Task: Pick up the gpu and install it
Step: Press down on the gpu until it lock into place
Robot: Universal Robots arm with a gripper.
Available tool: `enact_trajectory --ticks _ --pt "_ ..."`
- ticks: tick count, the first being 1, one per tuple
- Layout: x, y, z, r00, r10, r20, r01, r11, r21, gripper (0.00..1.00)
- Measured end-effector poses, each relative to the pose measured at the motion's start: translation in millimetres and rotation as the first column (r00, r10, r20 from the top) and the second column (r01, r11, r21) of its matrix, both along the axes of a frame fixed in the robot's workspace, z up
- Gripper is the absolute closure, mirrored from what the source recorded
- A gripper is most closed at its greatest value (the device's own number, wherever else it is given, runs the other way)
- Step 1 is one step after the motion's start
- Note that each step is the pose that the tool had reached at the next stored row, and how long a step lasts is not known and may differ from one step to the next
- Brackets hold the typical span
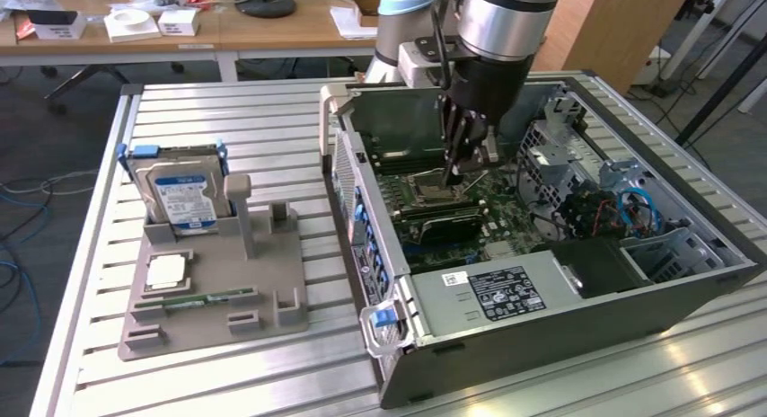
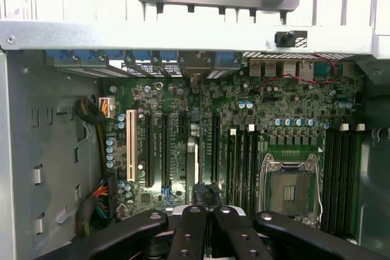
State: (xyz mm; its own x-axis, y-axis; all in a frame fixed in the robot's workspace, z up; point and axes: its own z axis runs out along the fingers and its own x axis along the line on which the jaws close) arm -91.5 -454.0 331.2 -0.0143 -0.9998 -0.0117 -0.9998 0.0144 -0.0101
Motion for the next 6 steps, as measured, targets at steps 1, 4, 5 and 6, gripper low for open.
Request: enact_trajectory --ticks 1,4,5,6 --pt "0.0 0.0 0.0 1.0000 0.000 0.0000 0.000 1.0000 0.0000 0.90" --pt "0.0 0.0 0.1 1.0000 0.000 -0.0001 0.000 1.0000 -0.0001 0.90" --pt "0.0 0.0 0.1 1.0000 0.000 -0.0001 0.000 1.0000 -0.0002 0.90" --pt "0.0 0.0 0.1 1.0000 0.000 -0.0001 0.000 1.0000 -0.0001 0.90"
